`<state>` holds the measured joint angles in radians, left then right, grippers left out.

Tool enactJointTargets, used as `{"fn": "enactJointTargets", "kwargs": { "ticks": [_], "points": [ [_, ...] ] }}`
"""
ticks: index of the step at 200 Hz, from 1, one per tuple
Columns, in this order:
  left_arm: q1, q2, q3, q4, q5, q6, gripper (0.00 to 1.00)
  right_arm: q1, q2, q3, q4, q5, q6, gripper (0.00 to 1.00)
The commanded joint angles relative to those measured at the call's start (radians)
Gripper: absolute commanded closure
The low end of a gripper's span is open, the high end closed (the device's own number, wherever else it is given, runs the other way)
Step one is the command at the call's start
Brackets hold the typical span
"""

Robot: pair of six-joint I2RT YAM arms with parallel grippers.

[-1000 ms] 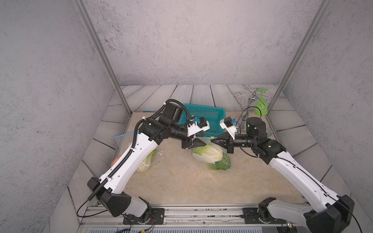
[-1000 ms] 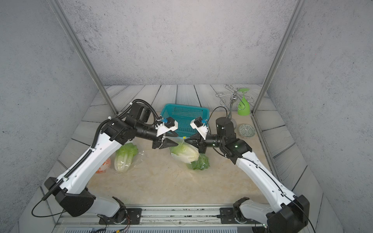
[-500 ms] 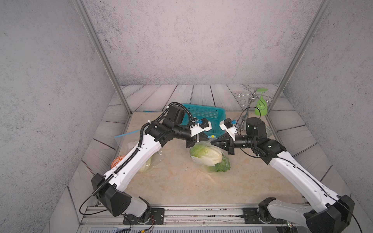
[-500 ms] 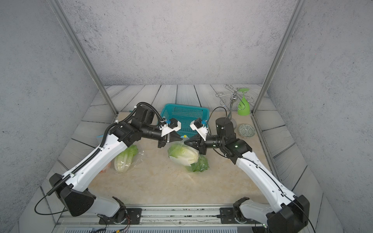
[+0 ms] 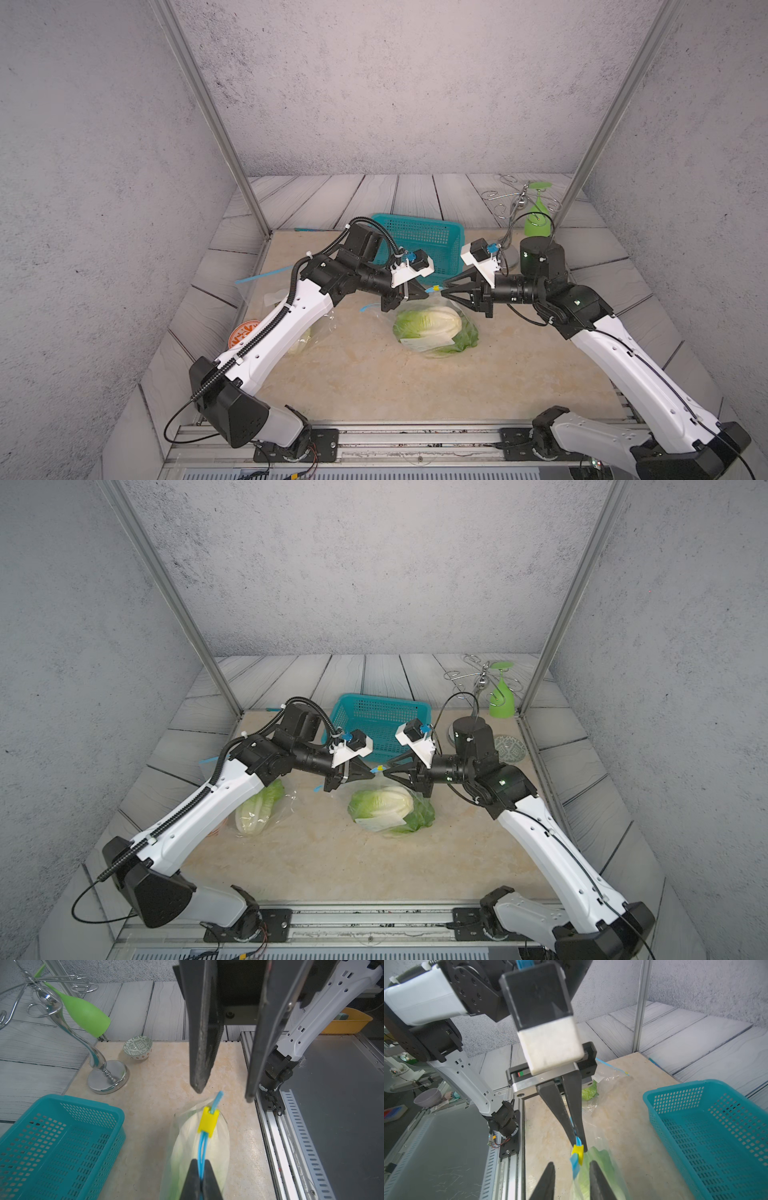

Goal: Put the chinese cabbages into a zipper bag and zip it
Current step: Zip the zipper on the zipper food storage bag.

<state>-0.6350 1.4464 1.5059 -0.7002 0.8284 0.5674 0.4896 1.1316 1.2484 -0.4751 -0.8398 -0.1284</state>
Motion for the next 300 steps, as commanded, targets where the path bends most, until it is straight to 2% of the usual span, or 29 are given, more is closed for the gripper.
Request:
{"fn": "enactJointTargets", "kwargs": {
  "ticks": [1, 29, 60, 97, 134, 158, 178, 199, 223, 234, 261, 300],
  "points": [
    [0.008, -0.017, 0.002, -0.018, 0.023, 0.017, 1.0, 0.001, 0.031, 0.026, -0.046, 0.0, -0.015, 0.74],
    [0.008, -0.015, 0.004, -0.025, 0.027, 0.019, 1.0, 0.001, 0.034, 0.02, -0.042, 0.007, -0.016, 0.74],
    [0.006, -0.011, 0.005, -0.028, 0.026, 0.018, 1.0, 0.0, 0.037, 0.024, -0.015, -0.016, 0.009, 0.86],
    [0.006, -0.008, 0.011, -0.036, 0.028, 0.021, 1.0, 0.0, 0.041, 0.026, -0.013, -0.008, 0.015, 0.8],
    [0.005, -0.004, 0.013, -0.037, 0.031, 0.022, 1.0, 0.001, 0.049, 0.034, -0.008, -0.014, 0.018, 0.83],
    [0.004, -0.003, 0.014, -0.036, 0.029, 0.021, 1.0, 0.002, 0.057, 0.034, -0.011, -0.023, 0.016, 0.88],
    [0.004, -0.006, 0.015, -0.032, 0.031, 0.012, 1.0, 0.002, 0.057, 0.031, -0.009, -0.032, 0.014, 1.0],
    [0.006, -0.016, 0.007, -0.016, 0.043, -0.015, 1.0, 0.003, 0.053, 0.03, -0.017, -0.04, 0.001, 1.0],
    [0.015, -0.037, -0.001, 0.031, 0.092, -0.068, 0.76, 0.002, 0.051, 0.024, -0.022, -0.052, -0.007, 1.0],
    [0.017, -0.035, 0.01, 0.054, 0.123, -0.096, 0.7, 0.003, 0.053, 0.025, -0.024, -0.056, -0.01, 1.0],
    [0.015, 0.004, 0.062, 0.042, 0.18, -0.11, 0.68, 0.004, 0.053, 0.028, -0.022, -0.058, -0.01, 1.0],
    [0.0, 0.024, 0.075, 0.019, 0.162, -0.092, 0.71, 0.005, 0.054, 0.024, -0.021, -0.06, -0.011, 1.0]
  ]
}}
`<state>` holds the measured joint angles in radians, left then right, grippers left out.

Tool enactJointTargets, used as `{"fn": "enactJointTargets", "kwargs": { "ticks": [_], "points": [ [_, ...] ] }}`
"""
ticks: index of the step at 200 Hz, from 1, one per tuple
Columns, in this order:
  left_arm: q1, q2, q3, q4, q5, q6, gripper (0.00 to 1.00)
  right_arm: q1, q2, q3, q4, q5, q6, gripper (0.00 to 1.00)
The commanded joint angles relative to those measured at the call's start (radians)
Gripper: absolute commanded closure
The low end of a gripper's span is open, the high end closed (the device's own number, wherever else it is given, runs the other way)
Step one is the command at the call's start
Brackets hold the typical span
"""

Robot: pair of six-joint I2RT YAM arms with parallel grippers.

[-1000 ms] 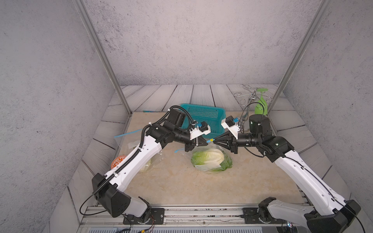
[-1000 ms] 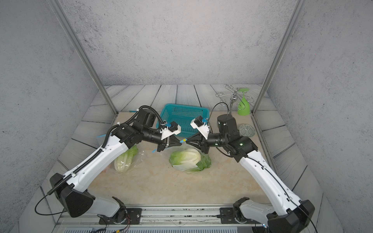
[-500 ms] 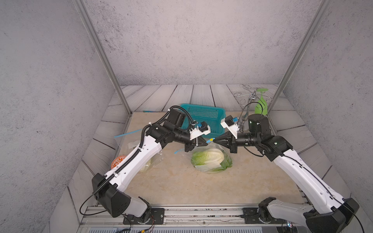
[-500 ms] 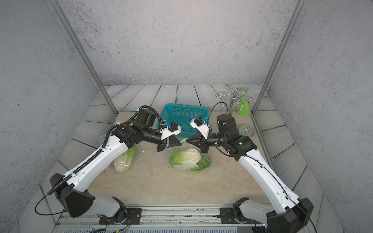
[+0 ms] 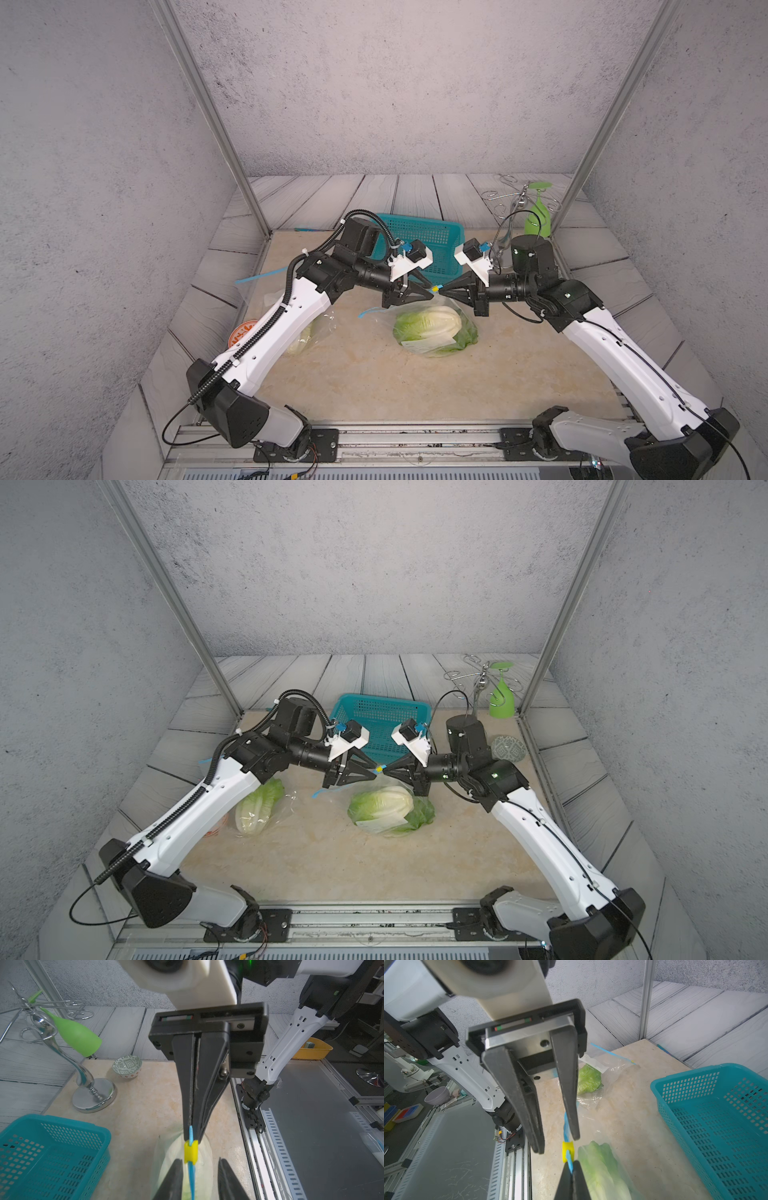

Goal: Put the chinese cabbages into a zipper bag and zip it
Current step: Zip the zipper on the zipper food storage bag.

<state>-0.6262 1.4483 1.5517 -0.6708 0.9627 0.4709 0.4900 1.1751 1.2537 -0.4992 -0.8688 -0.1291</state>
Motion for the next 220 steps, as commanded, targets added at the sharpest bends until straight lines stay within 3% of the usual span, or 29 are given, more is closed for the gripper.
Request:
{"fn": "enactJointTargets", "kwargs": {
  "ticks": [1, 40, 128, 220],
  "points": [
    [-0.009, 0.022, 0.029, -0.011, 0.027, 0.004, 0.72, 0.005, 0.011, 0.018, 0.003, -0.031, -0.01, 1.0],
    [-0.017, 0.044, 0.044, -0.009, 0.018, 0.0, 0.75, 0.016, 0.021, 0.023, 0.004, -0.029, -0.01, 1.0],
    [-0.017, 0.05, 0.033, -0.013, 0.013, -0.007, 1.0, 0.02, -0.005, -0.011, 0.083, -0.005, 0.029, 1.0],
    [-0.007, 0.043, 0.016, -0.208, -0.153, 0.091, 1.0, 0.018, -0.074, -0.083, 0.22, 0.01, 0.059, 1.0]
  ]
}}
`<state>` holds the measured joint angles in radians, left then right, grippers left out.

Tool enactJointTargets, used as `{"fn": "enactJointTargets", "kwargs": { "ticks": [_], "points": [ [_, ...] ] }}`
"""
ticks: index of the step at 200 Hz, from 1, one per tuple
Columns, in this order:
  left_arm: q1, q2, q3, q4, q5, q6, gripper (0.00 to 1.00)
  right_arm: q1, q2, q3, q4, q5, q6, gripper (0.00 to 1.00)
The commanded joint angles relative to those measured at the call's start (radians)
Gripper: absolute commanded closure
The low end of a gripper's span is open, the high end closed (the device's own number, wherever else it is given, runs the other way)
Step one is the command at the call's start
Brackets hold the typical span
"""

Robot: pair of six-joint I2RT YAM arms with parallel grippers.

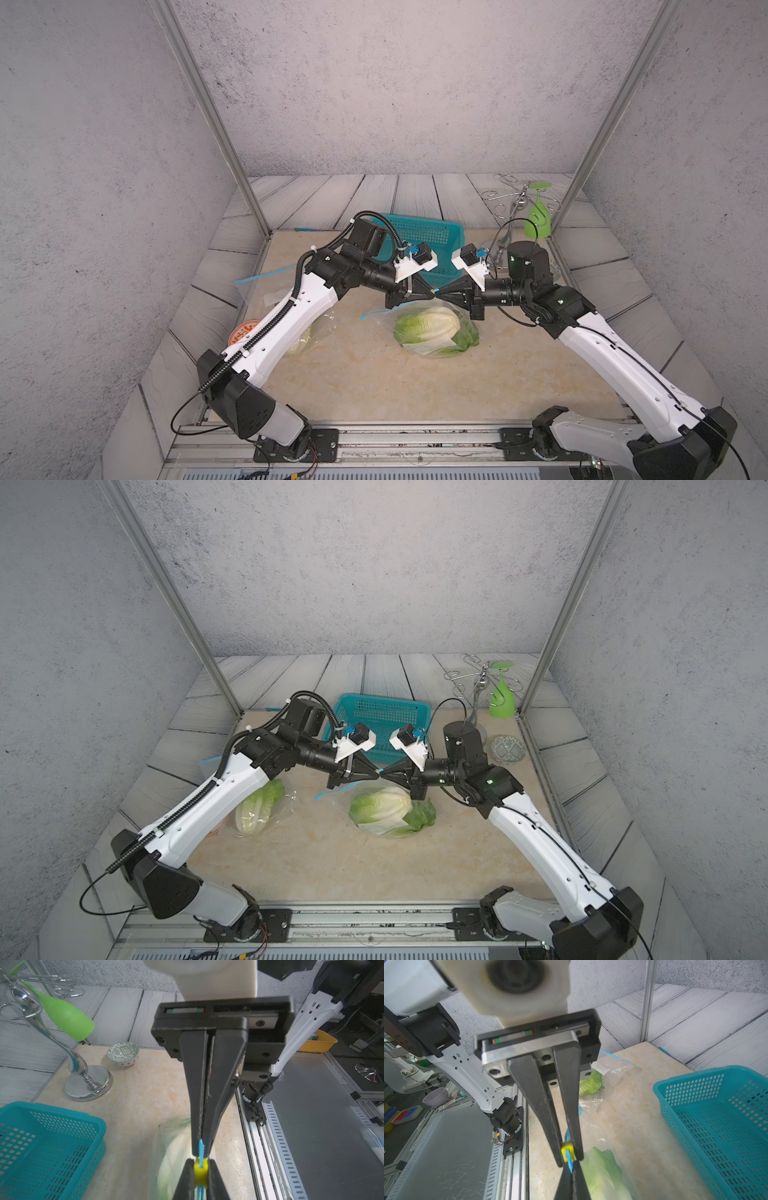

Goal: Put the chinese cabbages into a zipper bag and zip it
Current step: Zip the zipper on the zipper food storage bag.

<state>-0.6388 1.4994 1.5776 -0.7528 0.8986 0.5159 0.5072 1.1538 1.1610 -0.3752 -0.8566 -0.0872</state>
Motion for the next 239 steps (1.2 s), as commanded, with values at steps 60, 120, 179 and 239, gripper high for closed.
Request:
{"fn": "enactJointTargets", "kwargs": {
  "ticks": [60, 120, 179, 239],
  "points": [
    [0.014, -0.049, -0.071, -0.102, -0.125, 0.022, 1.0, -0.013, -0.074, -0.014, 0.218, 0.006, 0.114, 1.0],
    [0.036, -0.109, -0.145, -0.114, -0.197, -0.015, 1.0, -0.064, -0.117, -0.008, 0.285, 0.091, 0.219, 1.0],
    [0.09, -0.242, -0.319, -0.083, -0.248, -0.09, 1.0, -0.066, -0.16, 0.023, 0.268, 0.192, 0.279, 1.0],
    [0.144, -0.358, -0.494, -0.061, -0.326, -0.152, 1.0, -0.075, -0.194, 0.065, 0.157, 0.324, 0.251, 1.0]
  ]
}}
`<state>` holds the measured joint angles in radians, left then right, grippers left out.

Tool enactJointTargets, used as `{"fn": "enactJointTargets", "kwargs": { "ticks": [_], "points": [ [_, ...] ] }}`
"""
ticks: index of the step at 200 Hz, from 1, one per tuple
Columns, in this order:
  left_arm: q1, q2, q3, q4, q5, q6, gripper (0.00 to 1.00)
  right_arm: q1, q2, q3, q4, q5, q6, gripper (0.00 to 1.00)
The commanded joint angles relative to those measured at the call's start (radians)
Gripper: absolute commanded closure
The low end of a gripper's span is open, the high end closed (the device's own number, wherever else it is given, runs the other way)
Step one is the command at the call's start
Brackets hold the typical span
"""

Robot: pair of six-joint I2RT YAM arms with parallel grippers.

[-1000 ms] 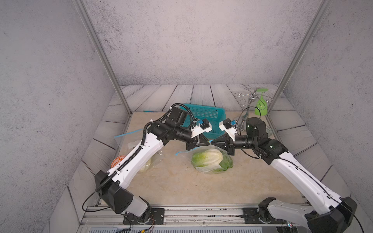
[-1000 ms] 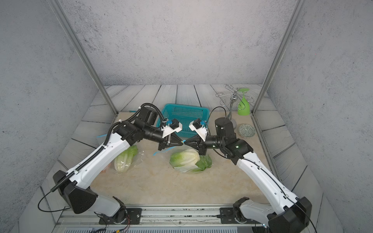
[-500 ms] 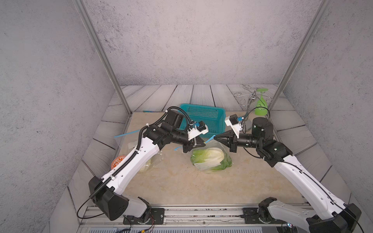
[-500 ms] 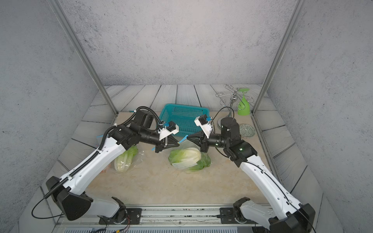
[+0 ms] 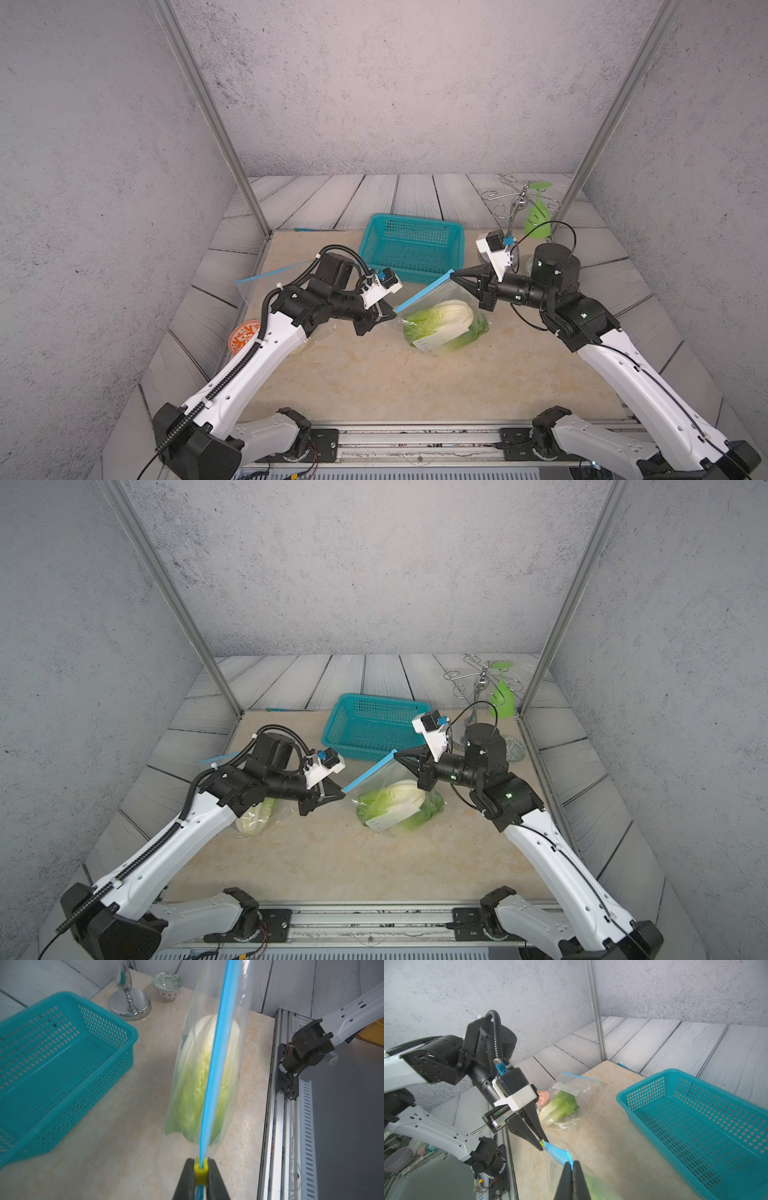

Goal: Put the chinese cabbages into a zipper bag and zip it
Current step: Zip the zipper on the zipper food storage bag, then place the zipper food storage bag at the center of the board.

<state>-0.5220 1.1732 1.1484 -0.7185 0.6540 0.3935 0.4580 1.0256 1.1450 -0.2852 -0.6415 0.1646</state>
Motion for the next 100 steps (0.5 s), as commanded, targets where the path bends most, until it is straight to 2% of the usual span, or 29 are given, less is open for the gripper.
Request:
{"fn": "enactJointTargets", "kwargs": {
  "ticks": [1, 63, 100],
  "points": [
    [0.029, -0.033, -0.067, -0.093, -0.082, -0.031, 1.0, -0.026, -0.066, 0.082, 0.065, 0.11, -0.001, 1.0],
    [0.031, -0.075, -0.137, -0.046, -0.03, -0.088, 1.0, -0.026, -0.071, 0.113, 0.004, 0.148, 0.049, 1.0],
    [0.03, -0.111, -0.152, -0.046, 0.073, -0.152, 1.0, -0.025, -0.057, 0.174, -0.113, 0.114, 0.124, 1.0]
  ]
}}
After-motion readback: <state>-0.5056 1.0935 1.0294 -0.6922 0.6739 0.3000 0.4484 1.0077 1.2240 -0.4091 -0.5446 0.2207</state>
